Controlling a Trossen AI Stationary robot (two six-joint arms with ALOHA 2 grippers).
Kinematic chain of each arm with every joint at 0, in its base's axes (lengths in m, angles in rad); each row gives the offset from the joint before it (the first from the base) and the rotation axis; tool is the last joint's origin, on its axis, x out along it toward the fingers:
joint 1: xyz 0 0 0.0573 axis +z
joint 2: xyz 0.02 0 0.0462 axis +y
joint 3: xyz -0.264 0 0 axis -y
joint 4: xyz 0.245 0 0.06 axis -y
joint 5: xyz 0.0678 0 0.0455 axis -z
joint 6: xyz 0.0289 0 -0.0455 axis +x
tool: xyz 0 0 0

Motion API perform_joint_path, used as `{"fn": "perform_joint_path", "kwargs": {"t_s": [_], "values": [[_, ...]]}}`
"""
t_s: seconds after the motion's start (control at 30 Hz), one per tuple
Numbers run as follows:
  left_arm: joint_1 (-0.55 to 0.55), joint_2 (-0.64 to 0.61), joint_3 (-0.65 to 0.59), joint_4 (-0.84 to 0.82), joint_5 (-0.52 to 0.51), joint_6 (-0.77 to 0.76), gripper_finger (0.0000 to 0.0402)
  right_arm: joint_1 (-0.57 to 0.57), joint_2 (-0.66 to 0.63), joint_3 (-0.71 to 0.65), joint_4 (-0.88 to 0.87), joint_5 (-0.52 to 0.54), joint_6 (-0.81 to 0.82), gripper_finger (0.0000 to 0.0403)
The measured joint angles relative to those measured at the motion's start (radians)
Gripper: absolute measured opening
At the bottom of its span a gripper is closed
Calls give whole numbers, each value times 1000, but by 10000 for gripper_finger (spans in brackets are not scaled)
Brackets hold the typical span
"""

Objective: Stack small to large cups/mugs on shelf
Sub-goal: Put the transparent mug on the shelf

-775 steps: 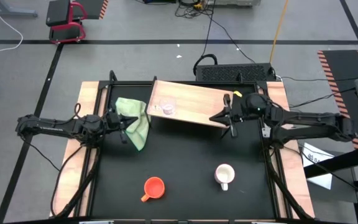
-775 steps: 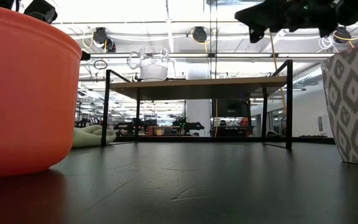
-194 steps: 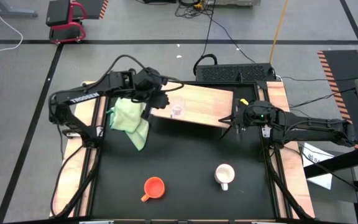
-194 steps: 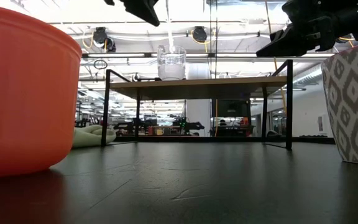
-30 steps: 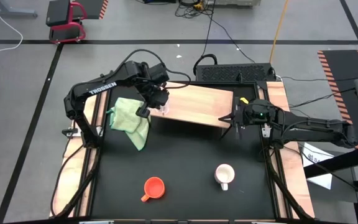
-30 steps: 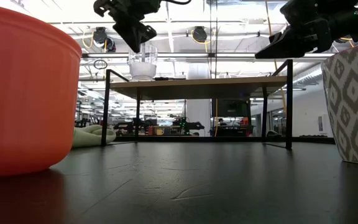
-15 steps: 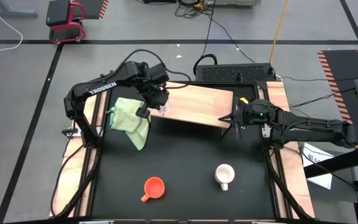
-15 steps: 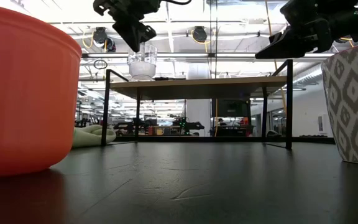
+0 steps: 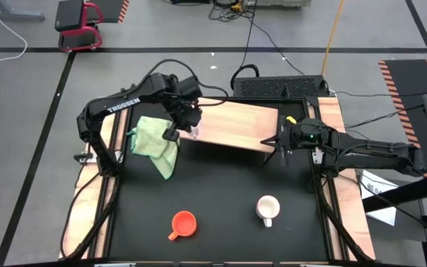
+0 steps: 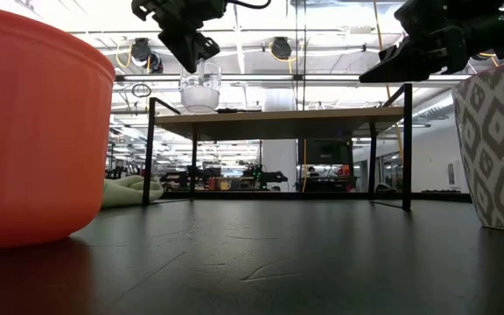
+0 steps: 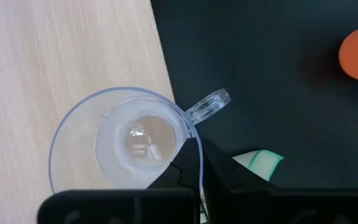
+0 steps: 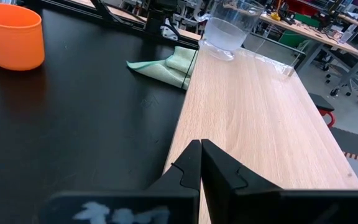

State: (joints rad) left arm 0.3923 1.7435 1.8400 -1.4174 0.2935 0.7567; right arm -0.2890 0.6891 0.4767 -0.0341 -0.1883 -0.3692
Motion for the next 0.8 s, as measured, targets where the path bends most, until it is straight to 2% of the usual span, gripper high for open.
{"fn": "perform_joint_path", "kwargs": {"t_s": [0.43, 0.8], "values": [[-3, 0, -1, 7, -33, -7, 0, 0, 0, 0, 0, 0, 2, 0], [3, -10, -110, 77, -42, -10, 0, 0, 0, 0, -1, 0, 1, 0]]}}
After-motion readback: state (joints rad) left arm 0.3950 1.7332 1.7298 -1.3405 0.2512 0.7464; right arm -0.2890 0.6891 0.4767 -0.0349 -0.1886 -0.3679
